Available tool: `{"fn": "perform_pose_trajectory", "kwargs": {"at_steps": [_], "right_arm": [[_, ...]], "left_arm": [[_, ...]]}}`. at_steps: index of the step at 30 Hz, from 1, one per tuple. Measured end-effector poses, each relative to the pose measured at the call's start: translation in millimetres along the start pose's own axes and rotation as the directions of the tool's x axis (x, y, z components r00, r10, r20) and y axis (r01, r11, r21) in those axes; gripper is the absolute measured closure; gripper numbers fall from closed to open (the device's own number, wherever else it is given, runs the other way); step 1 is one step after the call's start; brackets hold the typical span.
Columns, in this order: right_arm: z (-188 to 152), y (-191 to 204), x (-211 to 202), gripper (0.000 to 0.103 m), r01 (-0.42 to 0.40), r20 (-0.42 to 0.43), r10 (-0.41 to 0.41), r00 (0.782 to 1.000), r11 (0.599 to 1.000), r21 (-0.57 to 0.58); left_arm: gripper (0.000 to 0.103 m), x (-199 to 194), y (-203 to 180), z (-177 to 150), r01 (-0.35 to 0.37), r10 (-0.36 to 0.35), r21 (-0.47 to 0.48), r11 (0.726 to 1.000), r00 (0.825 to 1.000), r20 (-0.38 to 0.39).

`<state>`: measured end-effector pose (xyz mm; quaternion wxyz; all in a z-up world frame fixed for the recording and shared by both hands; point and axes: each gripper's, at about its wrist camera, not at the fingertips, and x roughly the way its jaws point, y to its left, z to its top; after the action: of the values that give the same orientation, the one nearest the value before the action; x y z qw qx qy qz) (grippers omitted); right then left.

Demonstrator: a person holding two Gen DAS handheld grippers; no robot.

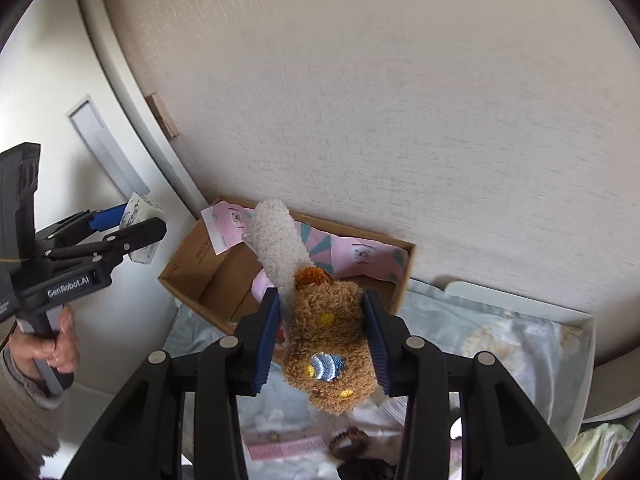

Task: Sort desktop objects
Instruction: 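Carry the tissue pack and teddy plush over the cardboard box, then open both grippers to release the tissue pack and plush inside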

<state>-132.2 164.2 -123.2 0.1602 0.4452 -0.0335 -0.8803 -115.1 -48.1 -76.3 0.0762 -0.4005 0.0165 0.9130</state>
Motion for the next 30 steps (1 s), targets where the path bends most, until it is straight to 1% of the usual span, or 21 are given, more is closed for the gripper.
{"fn": "perform_pose_trajectory", "kwargs": {"at_steps": [4, 7, 9, 12, 16, 17, 19, 20, 21, 22, 23, 24, 25, 27, 30], "right_arm": [[7, 2, 40, 0.065, 0.021, -0.061, -0.018, 0.998, 0.999, 0.04], [7, -8, 74, 0.065, 0.019, -0.129, -0.002, 0.992, 0.992, 0.126], [2, -14, 93, 0.065, 0.03, -0.171, 0.001, 0.985, 0.984, 0.175], [-5, -15, 111, 0.065, 0.047, -0.204, -0.006, 0.979, 0.979, 0.197], [-8, -11, 119, 0.065, 0.071, -0.213, -0.031, 0.977, 0.98, 0.185], [-7, -11, 120, 0.064, 0.077, -0.213, -0.036, 0.976, 0.98, 0.183], [-6, -12, 122, 0.052, 0.079, -0.212, -0.037, 0.977, 0.978, 0.193], [-5, -15, 122, 0.048, 0.068, -0.21, -0.024, 0.977, 0.976, 0.205], [-4, -18, 123, 0.04, 0.055, -0.203, -0.01, 0.979, 0.974, 0.219], [-4, -18, 122, 0.036, 0.045, -0.188, 0.0, 0.982, 0.972, 0.233], [-5, -19, 117, 0.035, 0.038, -0.17, 0.004, 0.985, 0.969, 0.243], [-6, -19, 111, 0.031, 0.031, -0.152, 0.008, 0.988, 0.967, 0.252], [-6, -20, 105, 0.029, 0.027, -0.136, 0.01, 0.991, 0.965, 0.261], [-8, -24, 95, 0.026, 0.028, -0.112, 0.003, 0.994, 0.961, 0.276], [-14, -24, 84, 0.025, 0.033, -0.092, -0.008, 0.996, 0.959, 0.28]], "left_arm": [[0.043, 33, 13, -1, -0.009, 0.008, -0.011, 1.0, 0.998, -0.055], [0.043, 59, 22, -6, 0.004, -0.007, -0.039, 0.999, 0.995, -0.099], [0.043, 74, 27, -11, -0.001, -0.005, -0.046, 0.999, 0.992, -0.128], [0.043, 88, 31, -19, -0.001, -0.005, -0.04, 0.999, 0.988, -0.156], [0.043, 98, 37, -25, 0.002, -0.008, -0.038, 0.999, 0.987, -0.162], [0.043, 100, 39, -25, 0.004, -0.011, -0.042, 0.999, 0.986, -0.164], [0.042, 102, 42, -26, 0.018, -0.028, -0.058, 0.998, 0.985, -0.169], [0.041, 103, 43, -25, 0.024, -0.035, -0.067, 0.997, 0.984, -0.172], [0.031, 103, 45, -25, 0.022, -0.036, -0.075, 0.997, 0.983, -0.179], [0.015, 102, 46, -24, 0.013, -0.028, -0.079, 0.997, 0.983, -0.182], [0.01, 99, 47, -23, 0.002, -0.016, -0.078, 0.997, 0.984, -0.177], [0.008, 94, 48, -23, -0.006, -0.006, -0.076, 0.997, 0.987, -0.162], [0.007, 89, 48, -22, -0.006, -0.005, -0.074, 0.997, 0.989, -0.145], [0.005, 80, 50, -21, 0.0, -0.009, -0.075, 0.997, 0.992, -0.123], [0.004, 70, 56, -22, -0.012, 0.003, -0.083, 0.996, 0.994, -0.109]]}}
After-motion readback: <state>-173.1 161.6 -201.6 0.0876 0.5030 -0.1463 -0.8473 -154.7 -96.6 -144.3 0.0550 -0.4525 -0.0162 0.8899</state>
